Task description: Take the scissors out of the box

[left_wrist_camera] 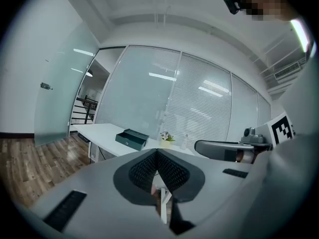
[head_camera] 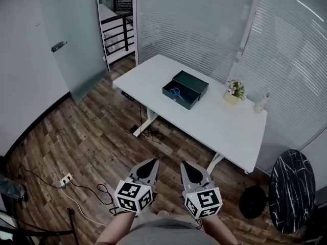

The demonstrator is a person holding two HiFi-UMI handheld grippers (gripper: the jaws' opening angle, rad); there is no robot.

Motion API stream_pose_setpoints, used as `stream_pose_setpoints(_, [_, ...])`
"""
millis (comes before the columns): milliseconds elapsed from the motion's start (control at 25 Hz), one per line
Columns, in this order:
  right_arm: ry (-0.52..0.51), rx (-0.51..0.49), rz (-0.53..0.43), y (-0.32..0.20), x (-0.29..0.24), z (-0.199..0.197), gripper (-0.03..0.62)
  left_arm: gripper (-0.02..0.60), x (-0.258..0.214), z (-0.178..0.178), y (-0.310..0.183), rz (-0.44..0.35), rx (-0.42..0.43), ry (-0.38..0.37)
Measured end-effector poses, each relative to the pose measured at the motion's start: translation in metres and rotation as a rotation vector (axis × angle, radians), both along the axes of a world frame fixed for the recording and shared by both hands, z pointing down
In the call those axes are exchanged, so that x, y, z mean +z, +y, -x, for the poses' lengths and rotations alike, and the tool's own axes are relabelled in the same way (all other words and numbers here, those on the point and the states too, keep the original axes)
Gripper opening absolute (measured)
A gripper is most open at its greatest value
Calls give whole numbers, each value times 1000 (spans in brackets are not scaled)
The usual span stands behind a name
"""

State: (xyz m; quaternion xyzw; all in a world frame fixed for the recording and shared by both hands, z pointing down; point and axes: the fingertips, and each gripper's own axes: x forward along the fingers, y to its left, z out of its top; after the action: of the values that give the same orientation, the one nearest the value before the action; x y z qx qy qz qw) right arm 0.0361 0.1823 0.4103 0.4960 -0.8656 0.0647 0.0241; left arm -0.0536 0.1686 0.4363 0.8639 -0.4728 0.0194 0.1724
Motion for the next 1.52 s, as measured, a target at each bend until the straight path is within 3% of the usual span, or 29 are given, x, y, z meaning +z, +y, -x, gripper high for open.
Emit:
stream_pose_setpoints(800, [20, -83, 35, -12, 15, 8, 9, 5, 6, -3, -13, 13, -44, 2])
stream_pose_setpoints(1120, [29, -64, 33, -70, 19, 0, 9, 5, 8, -17, -74, 5, -13, 6])
stream_pose_setpoints(1520, [40, -31, 9, -180, 13, 2, 9, 5, 9, -13, -184, -5, 9, 2])
